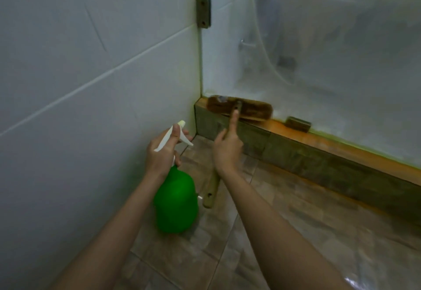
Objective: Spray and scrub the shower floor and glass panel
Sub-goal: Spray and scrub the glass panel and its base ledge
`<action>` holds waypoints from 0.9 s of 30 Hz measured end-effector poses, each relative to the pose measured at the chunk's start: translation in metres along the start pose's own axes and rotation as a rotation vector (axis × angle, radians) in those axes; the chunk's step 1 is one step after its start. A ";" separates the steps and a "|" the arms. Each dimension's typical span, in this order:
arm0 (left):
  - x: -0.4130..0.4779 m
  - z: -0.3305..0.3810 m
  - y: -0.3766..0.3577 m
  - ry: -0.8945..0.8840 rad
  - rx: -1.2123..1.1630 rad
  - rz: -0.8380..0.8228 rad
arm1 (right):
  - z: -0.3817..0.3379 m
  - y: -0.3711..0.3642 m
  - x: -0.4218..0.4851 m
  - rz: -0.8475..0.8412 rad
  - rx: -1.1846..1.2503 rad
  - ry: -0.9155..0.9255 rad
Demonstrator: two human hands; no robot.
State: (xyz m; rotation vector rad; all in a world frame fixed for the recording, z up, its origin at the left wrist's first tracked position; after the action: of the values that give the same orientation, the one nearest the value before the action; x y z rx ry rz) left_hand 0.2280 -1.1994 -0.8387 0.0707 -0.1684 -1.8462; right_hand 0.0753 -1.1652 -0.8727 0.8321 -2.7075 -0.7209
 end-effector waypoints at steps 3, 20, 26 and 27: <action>0.000 0.000 0.002 -0.020 -0.005 0.000 | -0.016 -0.028 0.006 -0.129 -0.080 0.071; 0.002 -0.004 0.009 -0.038 -0.086 0.022 | -0.022 -0.001 0.000 -0.019 0.159 0.076; 0.009 -0.009 0.004 -0.050 -0.094 0.018 | 0.024 0.086 0.008 -0.080 -0.327 0.466; 0.009 -0.011 0.002 -0.049 -0.094 0.015 | 0.025 0.092 0.018 -0.060 -0.446 0.536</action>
State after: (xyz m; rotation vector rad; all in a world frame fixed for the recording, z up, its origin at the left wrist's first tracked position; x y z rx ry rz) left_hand 0.2286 -1.2099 -0.8488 -0.0410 -0.1159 -1.8396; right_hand 0.0095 -1.0996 -0.8458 0.8436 -1.9606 -0.9121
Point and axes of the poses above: each hand's wrist, its own x-axis towards the middle knuckle, its own y-axis out of the back of the hand, z = x × y, the point moved 2 cm from there along x, towards the middle knuckle
